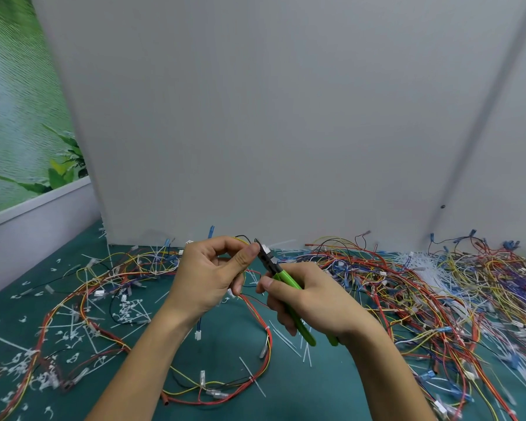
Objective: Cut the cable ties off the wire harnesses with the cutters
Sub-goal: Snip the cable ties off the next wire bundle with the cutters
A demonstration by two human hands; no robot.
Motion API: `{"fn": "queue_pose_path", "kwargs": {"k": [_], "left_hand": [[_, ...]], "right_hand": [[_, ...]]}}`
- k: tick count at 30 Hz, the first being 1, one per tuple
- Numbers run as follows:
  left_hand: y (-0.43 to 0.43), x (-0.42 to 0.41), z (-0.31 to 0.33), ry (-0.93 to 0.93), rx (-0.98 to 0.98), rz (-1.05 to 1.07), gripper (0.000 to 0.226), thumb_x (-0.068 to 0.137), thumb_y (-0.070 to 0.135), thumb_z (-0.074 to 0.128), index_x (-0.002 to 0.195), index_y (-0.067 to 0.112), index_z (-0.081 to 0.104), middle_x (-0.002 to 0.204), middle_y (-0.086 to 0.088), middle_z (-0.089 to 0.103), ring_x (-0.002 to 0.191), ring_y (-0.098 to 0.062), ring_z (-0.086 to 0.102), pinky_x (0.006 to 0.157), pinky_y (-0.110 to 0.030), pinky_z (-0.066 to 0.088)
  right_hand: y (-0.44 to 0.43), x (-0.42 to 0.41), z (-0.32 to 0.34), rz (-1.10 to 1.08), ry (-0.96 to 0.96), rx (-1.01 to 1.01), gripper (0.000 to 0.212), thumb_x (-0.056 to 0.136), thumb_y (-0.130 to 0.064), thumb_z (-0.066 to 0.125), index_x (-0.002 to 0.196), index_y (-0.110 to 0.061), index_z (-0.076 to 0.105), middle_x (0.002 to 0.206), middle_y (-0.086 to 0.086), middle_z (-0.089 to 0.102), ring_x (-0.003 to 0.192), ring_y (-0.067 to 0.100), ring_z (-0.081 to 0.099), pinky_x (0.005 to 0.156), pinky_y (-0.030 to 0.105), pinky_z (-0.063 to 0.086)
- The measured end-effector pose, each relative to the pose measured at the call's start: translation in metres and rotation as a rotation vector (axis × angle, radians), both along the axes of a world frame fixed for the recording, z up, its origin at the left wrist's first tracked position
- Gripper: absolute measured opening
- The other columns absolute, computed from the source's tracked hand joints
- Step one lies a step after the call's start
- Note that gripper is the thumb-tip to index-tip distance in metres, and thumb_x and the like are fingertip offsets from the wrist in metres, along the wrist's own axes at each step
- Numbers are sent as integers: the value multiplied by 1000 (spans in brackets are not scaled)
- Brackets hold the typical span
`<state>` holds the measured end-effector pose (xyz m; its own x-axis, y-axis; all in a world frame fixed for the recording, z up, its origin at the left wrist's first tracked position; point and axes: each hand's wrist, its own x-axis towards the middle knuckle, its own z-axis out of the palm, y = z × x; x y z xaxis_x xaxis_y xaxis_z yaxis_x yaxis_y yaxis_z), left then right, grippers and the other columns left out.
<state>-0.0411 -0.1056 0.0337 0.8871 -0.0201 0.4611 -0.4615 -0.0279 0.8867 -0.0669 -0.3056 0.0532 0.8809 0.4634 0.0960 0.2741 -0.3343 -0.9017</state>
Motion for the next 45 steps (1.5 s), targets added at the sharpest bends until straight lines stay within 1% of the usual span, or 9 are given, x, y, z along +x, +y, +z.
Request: {"fn": "queue_pose_path", "kwargs": {"k": [5,9,12,17,20,27,33,38,45], "left_hand": [[2,-3,1,19,-10,-101,20,90,34,71,83,15,71,51,-5,46,43,-20,48,46,-23,40],[2,-1,0,11,36,-78,19,90,35,69,84,17,72,52,-3,46,45,-23,48,49,-29,40],[1,0,-2,5,76,-51,29,87,47,69,86,18,72,52,-3,49,46,-25,46,51,-39,38],[1,0,-2,-37,133,-22,22,91,42,69,83,22,71,52,-2,52,43,-17,49,48,-25,41],[1,-1,-2,-40,157,-18,19,95,32,67,82,19,70,48,-2,52,41,-13,48,46,-17,39],[1,-3,1,-18,151,-21,19,98,17,64,81,7,66,46,-5,49,41,-16,46,48,-21,40],[4,-2,2,9,151,-36,21,98,18,65,78,13,66,47,-7,48,42,-19,44,47,-25,37],[5,-2,3,29,161,-63,22,95,24,67,74,20,66,47,-6,48,42,-20,43,46,-25,36],[7,-2,3,53,143,-90,22,97,20,65,75,16,66,46,-9,47,40,-18,42,48,-23,39]], "right_hand": [[1,1,-2,-24,27,55,25,105,-23,59,98,0,67,68,12,55,59,27,54,58,42,53],[3,1,-1,-2,39,66,30,105,-23,59,97,6,62,67,13,56,60,27,57,64,44,54],[5,-1,0,11,48,53,23,105,-22,59,88,-7,60,68,10,56,62,23,58,66,39,55],[8,-3,0,-1,44,10,26,105,-25,59,82,-14,58,66,5,58,59,17,59,64,30,55],[10,-3,0,-13,51,-4,26,105,-26,59,83,-13,58,65,6,57,58,19,58,63,32,56],[13,-1,-5,-70,74,23,29,103,-27,60,87,-3,58,58,-4,50,50,19,50,50,32,49],[16,-4,-4,-43,92,42,27,103,-27,61,80,-14,55,60,-1,50,53,20,51,52,33,50],[15,-5,-3,16,72,12,26,103,-28,61,86,-10,57,71,12,54,62,24,56,63,32,54],[16,-3,-7,-25,95,42,23,104,-24,59,86,-12,55,59,-1,46,52,21,45,52,34,44]]}}
